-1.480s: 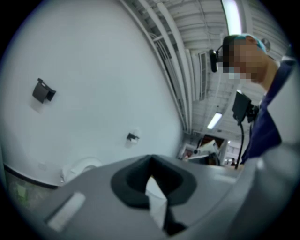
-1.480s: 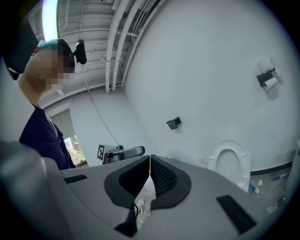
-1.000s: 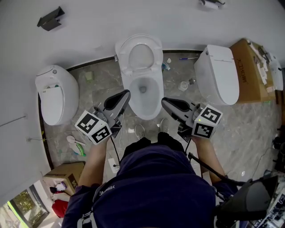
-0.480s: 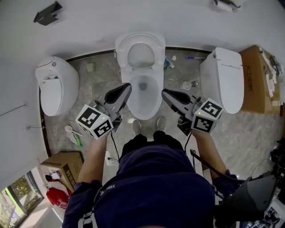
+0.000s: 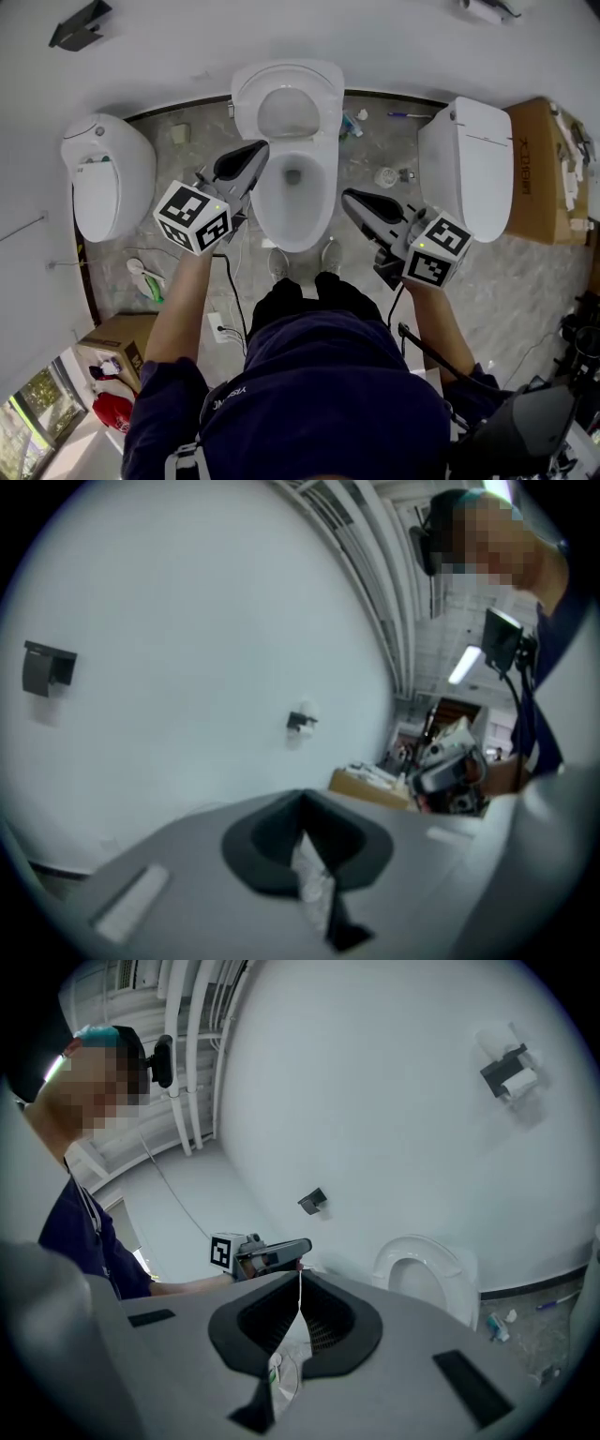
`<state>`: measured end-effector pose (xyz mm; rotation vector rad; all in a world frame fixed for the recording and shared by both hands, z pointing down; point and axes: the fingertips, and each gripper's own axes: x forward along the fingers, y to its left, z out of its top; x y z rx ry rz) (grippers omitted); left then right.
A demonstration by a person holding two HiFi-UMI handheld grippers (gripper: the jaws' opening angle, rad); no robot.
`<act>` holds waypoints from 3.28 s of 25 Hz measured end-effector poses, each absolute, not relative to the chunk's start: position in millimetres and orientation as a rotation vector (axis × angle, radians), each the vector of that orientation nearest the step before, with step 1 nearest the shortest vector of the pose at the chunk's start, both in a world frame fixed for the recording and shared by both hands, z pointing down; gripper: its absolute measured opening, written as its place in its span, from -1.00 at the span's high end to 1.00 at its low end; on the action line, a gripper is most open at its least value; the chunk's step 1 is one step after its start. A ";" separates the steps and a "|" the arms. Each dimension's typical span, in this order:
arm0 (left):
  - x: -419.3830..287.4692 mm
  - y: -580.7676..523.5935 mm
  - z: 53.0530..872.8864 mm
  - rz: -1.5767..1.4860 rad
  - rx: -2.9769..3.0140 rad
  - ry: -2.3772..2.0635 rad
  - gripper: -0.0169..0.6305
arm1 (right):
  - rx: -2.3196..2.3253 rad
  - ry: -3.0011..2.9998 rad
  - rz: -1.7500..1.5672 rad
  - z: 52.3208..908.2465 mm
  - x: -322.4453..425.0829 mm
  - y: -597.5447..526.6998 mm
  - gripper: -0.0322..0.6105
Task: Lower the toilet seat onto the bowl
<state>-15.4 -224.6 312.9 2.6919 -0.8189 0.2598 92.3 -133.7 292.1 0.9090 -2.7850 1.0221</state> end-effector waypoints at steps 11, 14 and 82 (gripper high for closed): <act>-5.5 -324.6 367.3 0.451 2.773 -0.818 0.93 | 0.951 -2.691 1.073 327.0 101.6 -151.0 0.87; -2.4 -344.4 387.0 0.524 2.778 -0.799 0.87 | 0.963 -2.668 1.091 335.4 105.4 -149.6 0.87; -15.1 -246.1 516.1 1.081 2.809 -0.758 0.47 | 0.780 -2.614 1.187 398.5 25.3 -81.0 0.87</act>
